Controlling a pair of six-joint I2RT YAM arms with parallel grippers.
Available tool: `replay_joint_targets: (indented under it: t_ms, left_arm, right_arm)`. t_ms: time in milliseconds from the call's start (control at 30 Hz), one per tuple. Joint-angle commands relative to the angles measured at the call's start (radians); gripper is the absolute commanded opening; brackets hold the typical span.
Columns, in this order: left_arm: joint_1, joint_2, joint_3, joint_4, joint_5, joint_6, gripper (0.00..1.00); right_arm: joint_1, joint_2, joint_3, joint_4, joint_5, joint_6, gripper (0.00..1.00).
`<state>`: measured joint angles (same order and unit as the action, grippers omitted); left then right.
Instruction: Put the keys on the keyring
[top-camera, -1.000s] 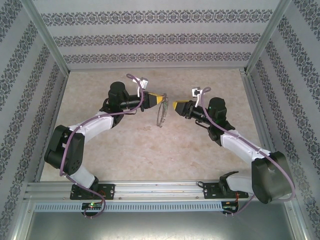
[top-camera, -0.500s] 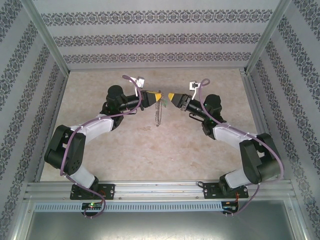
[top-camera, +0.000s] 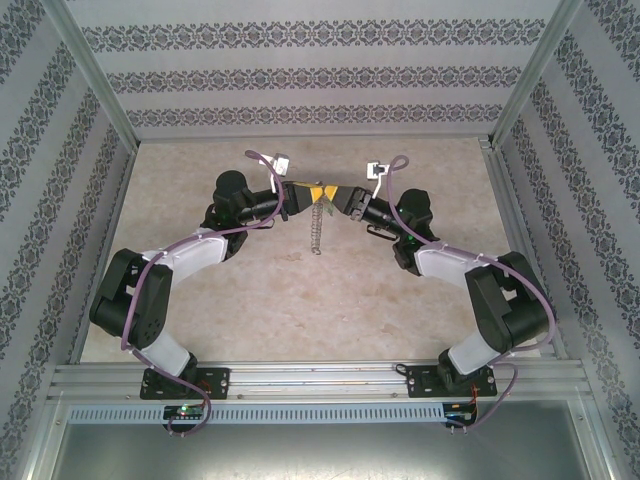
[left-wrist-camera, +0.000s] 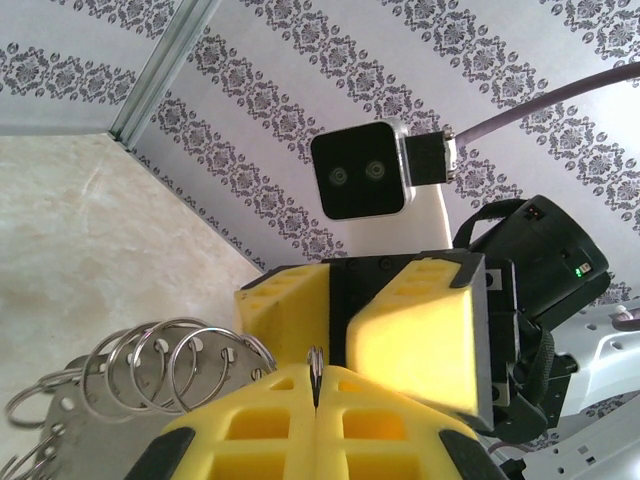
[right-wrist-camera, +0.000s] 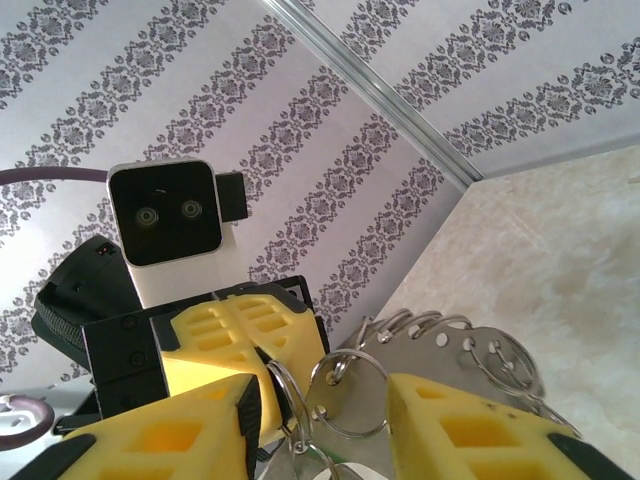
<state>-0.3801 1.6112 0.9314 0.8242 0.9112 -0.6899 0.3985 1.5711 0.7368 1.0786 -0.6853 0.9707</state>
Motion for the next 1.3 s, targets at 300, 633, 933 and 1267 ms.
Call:
replay_joint_targets:
  t_ms: [300, 633, 933, 1267]
  left_arm:
    - [-0.01, 0.01, 0.027, 0.075, 0.003, 0.003, 0.0]
    - [-0.01, 0.012, 0.03, 0.075, 0.001, 0.001, 0.0]
    - [-0.01, 0.01, 0.028, 0.076, -0.002, 0.001, 0.0]
    - [-0.01, 0.009, 0.029, 0.074, -0.001, 0.001, 0.0]
  right_arm:
    - [0.012, 0.006, 0.004, 0.092, -0.017, 0.016, 0.35]
    - [0.02, 0.0, -0.004, 0.095, -0.021, 0.018, 0.25]
    - [0.029, 0.014, 0.004, 0.104, -0.026, 0.023, 0.14]
    - [0.031, 0.036, 0.013, 0.112, -0.034, 0.033, 0.13]
